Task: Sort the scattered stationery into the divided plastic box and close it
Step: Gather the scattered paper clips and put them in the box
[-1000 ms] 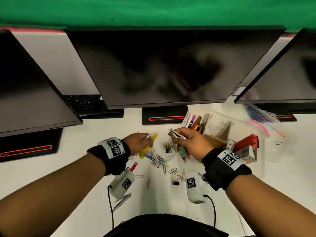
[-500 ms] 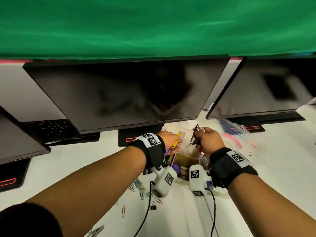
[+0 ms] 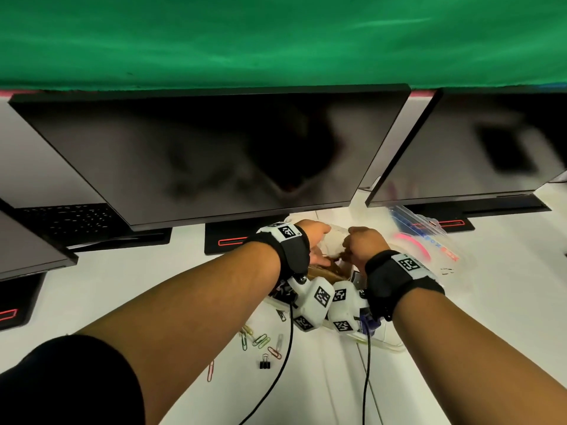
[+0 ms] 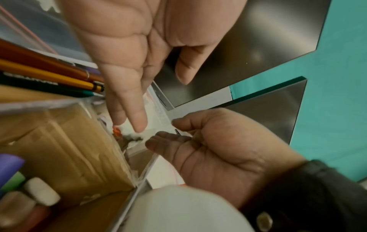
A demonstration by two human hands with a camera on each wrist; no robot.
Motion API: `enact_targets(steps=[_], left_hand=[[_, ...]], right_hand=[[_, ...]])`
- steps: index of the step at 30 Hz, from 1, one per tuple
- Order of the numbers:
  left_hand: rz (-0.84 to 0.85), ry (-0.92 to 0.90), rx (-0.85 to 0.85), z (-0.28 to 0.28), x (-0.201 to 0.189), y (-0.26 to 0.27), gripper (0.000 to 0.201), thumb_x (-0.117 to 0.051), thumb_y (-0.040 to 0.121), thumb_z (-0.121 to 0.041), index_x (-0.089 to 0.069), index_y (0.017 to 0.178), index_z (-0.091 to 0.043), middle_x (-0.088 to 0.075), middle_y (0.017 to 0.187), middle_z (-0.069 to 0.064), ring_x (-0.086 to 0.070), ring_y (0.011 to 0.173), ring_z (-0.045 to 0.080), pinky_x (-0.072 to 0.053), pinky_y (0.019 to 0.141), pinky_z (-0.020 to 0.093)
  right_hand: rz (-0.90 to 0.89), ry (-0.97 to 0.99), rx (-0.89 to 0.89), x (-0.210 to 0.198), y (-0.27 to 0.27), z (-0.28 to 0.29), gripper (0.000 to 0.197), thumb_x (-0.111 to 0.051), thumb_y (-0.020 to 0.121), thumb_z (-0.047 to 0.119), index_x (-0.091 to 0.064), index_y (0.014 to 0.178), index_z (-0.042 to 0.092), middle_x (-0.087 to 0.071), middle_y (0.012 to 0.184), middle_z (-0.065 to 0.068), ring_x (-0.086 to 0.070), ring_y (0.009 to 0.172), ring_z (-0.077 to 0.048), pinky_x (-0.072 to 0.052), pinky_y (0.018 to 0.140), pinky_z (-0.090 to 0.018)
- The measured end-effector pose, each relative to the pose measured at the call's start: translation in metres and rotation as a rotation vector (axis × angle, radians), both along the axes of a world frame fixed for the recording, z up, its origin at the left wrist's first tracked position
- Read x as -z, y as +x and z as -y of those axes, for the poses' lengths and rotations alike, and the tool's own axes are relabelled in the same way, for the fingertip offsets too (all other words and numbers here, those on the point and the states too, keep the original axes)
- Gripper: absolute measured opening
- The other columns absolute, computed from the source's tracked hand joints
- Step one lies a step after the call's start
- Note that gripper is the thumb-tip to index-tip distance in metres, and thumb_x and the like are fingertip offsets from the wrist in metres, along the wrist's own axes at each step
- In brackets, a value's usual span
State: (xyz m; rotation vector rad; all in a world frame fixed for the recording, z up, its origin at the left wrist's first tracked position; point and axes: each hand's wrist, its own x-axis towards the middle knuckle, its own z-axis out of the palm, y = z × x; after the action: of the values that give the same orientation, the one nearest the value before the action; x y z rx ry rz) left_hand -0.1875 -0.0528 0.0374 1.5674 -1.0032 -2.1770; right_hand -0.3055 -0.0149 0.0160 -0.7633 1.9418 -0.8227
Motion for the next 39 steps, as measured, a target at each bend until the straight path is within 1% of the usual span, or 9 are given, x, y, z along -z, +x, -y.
enact_targets(steps=[3,7,11,13,18,22,27,32,39], left_hand=[[-0.008,-0.043,0.015,-0.001,-0.001,0.007,0.038,-0.044,0.097,-0.013,-0.04,0.132,-0.001,-0.039,0.143,0.019,-0.042,0.129,0.041,-0.045,0.098,0.05],[0.018,-0.081,0.158,-0.001,-0.001,0.03,0.036,-0.041,0.098,-0.016,-0.045,0.131,-0.001,-0.045,0.139,0.023,-0.046,0.129,0.036,-0.04,0.105,0.041],[0.179,-0.239,0.234,0.003,0.003,0.075,0.013,-0.049,0.095,-0.016,-0.058,0.086,-0.015,-0.058,0.08,0.004,-0.056,0.067,0.016,-0.045,0.065,0.026],[0.267,-0.316,0.231,0.005,0.009,0.104,0.019,-0.051,0.094,-0.015,-0.054,0.075,-0.017,-0.054,0.071,0.0,-0.051,0.06,0.011,-0.041,0.059,0.022],[0.54,-0.487,0.336,-0.001,0.033,0.179,0.009,-0.054,0.091,-0.016,-0.063,0.092,-0.014,-0.063,0.086,0.002,-0.061,0.078,0.016,-0.045,0.061,0.021],[0.814,-0.566,0.504,-0.012,0.062,0.231,0.021,-0.056,0.089,-0.018,-0.065,0.107,-0.015,-0.065,0.113,0.005,-0.06,0.109,0.023,-0.047,0.082,0.025],[1.002,-0.576,0.61,-0.033,0.093,0.276,0.031,-0.052,0.089,-0.017,-0.058,0.119,-0.019,-0.056,0.127,0.008,-0.054,0.116,0.028,-0.044,0.094,0.032],[1.078,-0.547,0.6,-0.049,0.117,0.31,0.043,-0.051,0.09,-0.016,-0.047,0.132,-0.022,-0.044,0.138,0.008,-0.043,0.129,0.028,-0.036,0.104,0.033],[1.074,-0.502,0.581,-0.054,0.133,0.327,0.046,-0.05,0.091,-0.017,-0.04,0.136,-0.022,-0.04,0.142,0.008,-0.038,0.133,0.028,-0.032,0.111,0.038]], right_hand=[[-0.004,-0.006,0.014,0.004,0.004,0.002,0.035,-0.047,0.088,0.0,-0.055,0.122,0.006,-0.052,0.085,-0.004,-0.052,0.092,-0.025,-0.052,0.084,-0.039],[0.057,-0.062,0.076,0.002,0.02,-0.001,0.023,-0.05,0.083,-0.007,-0.062,0.085,0.012,-0.06,0.095,-0.014,-0.059,0.085,-0.031,-0.055,0.076,-0.039],[0.079,-0.118,-0.09,-0.004,0.054,-0.004,0.022,-0.05,0.087,-0.003,-0.061,0.075,0.012,-0.061,0.077,-0.012,-0.058,0.067,-0.023,-0.048,0.054,-0.029],[-0.025,-0.145,-0.192,-0.005,0.079,-0.007,0.022,-0.051,0.087,-0.001,-0.062,0.074,0.013,-0.061,0.07,-0.008,-0.057,0.061,-0.02,-0.048,0.051,-0.026],[-0.211,-0.197,-0.541,-0.001,0.143,-0.023,0.033,-0.051,0.087,0.003,-0.059,0.063,0.024,-0.059,0.067,0.005,-0.062,0.072,-0.023,-0.054,0.07,-0.037],[-0.357,-0.094,-0.771,0.021,0.183,-0.036,0.026,-0.049,0.088,0.007,-0.066,0.108,0.01,-0.067,0.112,-0.007,-0.063,0.103,-0.025,-0.049,0.09,-0.033],[-0.477,0.122,-0.863,0.072,0.211,-0.037,0.051,-0.049,0.091,0.016,-0.036,0.14,0.011,-0.029,0.149,-0.013,-0.03,0.136,-0.028,-0.028,0.11,-0.032],[-0.714,0.123,-0.835,0.099,0.213,-0.016,0.065,-0.053,0.09,0.029,-0.023,0.145,0.013,-0.008,0.156,-0.011,-0.003,0.145,-0.032,-0.013,0.119,-0.04],[-0.774,0.272,-0.83,0.126,0.21,-0.008,0.057,-0.053,0.086,0.034,-0.036,0.135,0.01,-0.03,0.145,-0.013,-0.024,0.135,-0.035,-0.029,0.112,-0.045]])
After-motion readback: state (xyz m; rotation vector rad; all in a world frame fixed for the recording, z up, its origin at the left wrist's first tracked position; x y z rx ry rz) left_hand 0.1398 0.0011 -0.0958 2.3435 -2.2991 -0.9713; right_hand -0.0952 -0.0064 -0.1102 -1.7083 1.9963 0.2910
